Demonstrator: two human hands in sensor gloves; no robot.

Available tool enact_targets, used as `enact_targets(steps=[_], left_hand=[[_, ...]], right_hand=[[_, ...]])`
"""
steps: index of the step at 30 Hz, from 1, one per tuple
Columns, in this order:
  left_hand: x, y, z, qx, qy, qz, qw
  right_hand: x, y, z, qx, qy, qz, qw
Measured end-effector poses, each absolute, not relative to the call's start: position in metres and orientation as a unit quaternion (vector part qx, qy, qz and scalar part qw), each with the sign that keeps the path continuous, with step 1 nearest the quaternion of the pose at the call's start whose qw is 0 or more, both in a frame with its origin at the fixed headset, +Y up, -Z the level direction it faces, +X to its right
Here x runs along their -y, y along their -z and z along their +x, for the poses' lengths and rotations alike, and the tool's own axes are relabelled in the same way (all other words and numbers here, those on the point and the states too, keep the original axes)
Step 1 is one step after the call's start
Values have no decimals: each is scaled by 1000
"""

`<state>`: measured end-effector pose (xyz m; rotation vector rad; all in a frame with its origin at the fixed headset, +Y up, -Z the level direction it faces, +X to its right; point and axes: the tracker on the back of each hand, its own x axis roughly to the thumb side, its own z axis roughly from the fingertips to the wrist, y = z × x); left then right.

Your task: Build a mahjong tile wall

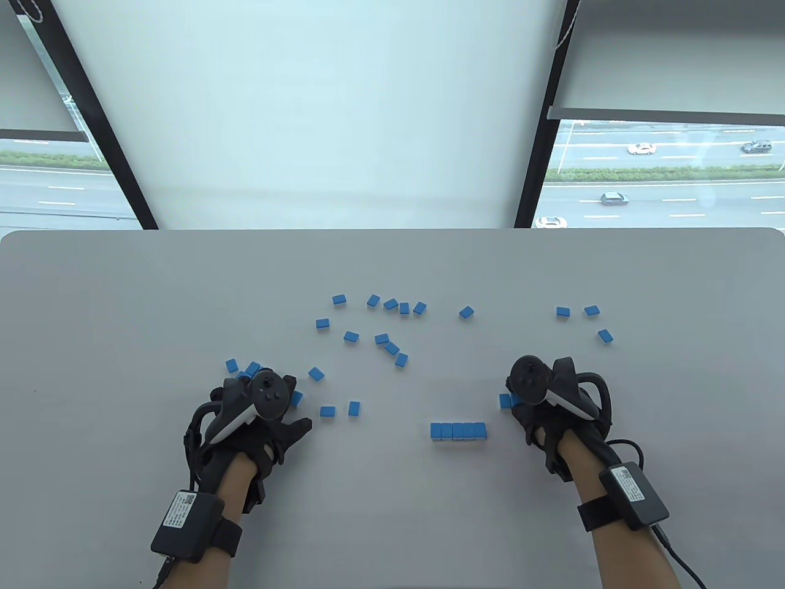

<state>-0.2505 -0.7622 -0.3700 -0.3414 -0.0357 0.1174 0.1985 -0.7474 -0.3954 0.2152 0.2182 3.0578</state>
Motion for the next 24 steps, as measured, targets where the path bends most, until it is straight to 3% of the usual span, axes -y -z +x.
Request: enact_targets(steps=[15,17,24], left_hand=[[761,372,-250,22,-63,-160,985],[761,372,-250,22,-63,-159,985],[760,372,-251,18,-60,-155,986]], right_hand=[[746,395,201,-78,-993,69,47],[738,394,205,-83,-992,67,71],[689,415,231,4,-998,35,57]])
